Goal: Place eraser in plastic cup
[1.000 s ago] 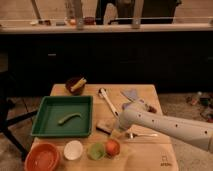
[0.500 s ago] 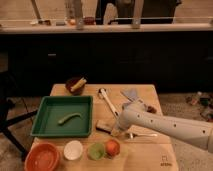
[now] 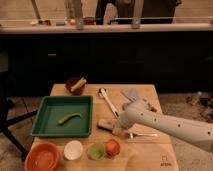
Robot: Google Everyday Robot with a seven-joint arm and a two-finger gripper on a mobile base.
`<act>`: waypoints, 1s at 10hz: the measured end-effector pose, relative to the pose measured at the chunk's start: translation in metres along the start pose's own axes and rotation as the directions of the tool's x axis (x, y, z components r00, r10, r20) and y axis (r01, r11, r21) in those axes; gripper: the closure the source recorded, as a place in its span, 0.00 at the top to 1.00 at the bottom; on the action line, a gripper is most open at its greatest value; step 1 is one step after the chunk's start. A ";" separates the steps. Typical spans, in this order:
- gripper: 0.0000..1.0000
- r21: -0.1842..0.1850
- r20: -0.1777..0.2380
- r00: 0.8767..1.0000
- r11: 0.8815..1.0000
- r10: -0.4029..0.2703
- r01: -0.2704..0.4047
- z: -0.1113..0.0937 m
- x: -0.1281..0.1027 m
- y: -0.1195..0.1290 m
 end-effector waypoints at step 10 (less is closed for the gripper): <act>0.00 0.053 0.190 0.951 0.970 -0.243 0.237 -0.085 -0.036 -0.010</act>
